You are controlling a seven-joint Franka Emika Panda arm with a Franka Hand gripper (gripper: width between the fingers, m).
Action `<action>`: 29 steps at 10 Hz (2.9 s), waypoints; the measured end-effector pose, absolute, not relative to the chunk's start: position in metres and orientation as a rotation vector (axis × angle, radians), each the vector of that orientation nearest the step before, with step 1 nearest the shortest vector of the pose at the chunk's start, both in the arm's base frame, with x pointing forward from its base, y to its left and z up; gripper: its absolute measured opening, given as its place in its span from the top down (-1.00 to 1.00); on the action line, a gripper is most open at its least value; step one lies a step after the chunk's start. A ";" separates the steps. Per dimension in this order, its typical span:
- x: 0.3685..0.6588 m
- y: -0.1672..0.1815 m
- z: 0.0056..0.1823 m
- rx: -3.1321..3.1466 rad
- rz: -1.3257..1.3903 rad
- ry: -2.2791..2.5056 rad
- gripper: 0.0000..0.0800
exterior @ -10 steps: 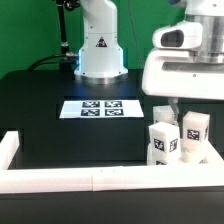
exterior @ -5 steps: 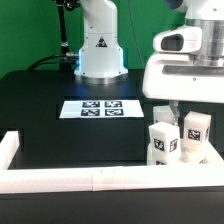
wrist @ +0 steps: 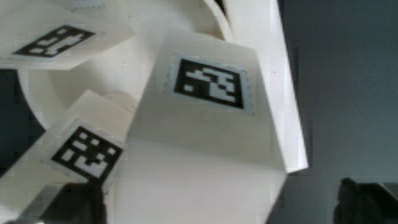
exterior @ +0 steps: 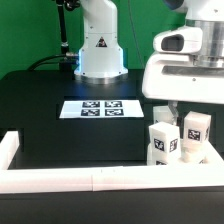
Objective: Assemble stool
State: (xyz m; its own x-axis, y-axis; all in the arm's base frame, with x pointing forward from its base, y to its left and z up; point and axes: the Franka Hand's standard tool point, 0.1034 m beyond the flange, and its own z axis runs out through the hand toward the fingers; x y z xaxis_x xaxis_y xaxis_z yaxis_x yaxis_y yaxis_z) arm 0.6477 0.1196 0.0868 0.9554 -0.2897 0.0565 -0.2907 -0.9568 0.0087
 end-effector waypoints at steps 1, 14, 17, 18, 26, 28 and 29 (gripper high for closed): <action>0.648 0.120 0.086 3.089 0.093 -0.488 -0.62; 0.649 0.098 0.080 3.149 0.099 -0.780 -0.62; 0.640 0.105 0.074 3.129 0.061 -0.851 -0.62; 0.638 0.109 0.073 3.125 0.053 -0.864 -0.62; 0.637 0.107 0.072 3.086 0.024 -1.001 0.00; 0.637 0.107 0.072 3.015 0.012 -1.195 0.17; 0.637 0.107 0.071 2.973 0.006 -1.297 0.17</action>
Offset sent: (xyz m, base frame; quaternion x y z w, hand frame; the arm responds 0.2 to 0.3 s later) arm -0.0060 0.0195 -0.0083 0.1813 -0.0443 0.1485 0.9711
